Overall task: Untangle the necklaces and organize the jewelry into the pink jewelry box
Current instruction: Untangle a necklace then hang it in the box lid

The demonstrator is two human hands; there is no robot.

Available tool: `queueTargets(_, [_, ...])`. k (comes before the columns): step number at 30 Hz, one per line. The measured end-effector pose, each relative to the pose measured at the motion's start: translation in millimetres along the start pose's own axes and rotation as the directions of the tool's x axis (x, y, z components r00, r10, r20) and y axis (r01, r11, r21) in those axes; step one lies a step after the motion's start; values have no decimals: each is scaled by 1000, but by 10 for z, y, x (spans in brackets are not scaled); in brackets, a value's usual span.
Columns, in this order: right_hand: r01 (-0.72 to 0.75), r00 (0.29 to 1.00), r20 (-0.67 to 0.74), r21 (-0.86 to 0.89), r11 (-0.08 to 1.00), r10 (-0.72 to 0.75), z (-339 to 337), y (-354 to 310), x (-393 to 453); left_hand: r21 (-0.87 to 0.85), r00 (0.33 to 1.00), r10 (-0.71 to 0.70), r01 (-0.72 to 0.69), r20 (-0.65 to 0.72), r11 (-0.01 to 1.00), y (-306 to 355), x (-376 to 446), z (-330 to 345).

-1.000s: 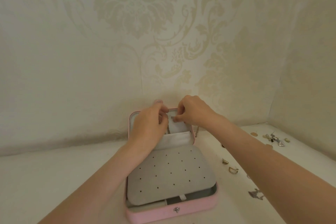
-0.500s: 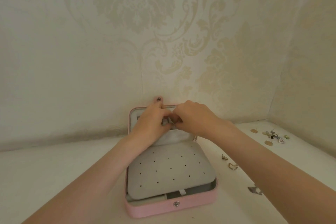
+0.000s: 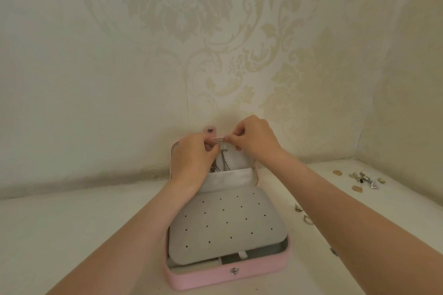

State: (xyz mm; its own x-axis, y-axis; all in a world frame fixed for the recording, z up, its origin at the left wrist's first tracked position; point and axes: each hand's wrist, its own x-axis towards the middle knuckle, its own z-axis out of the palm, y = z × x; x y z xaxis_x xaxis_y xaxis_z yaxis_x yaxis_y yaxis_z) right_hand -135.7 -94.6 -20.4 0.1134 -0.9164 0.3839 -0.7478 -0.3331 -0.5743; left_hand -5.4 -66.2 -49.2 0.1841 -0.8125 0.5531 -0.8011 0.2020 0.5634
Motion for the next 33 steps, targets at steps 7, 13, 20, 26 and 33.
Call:
queueTargets(7, [-12,1000,-19,-181,983,8,26,23,-9,12,998,61,-61,-13,998,-42,-2,4])
queueTargets(13, [-16,996,84,-169,986,31,-78,91,-52,-11,995,43,-44,-87,999,-170,-33,-175])
queueTargets(20, [74,928,369,-307,949,48,-313,-18,-125,100,987,32,-16,-156,995,-355,-137,-442])
queueTargets(26, [109,918,387,-460,881,89,-428,-99,-187,122,943,-268,248,199,961,-520,-84,-536])
queueTargets(33, [119,986,151,-357,926,-69,-499,-260,-125,-188,918,-303,354,256,916,-424,-11,-524])
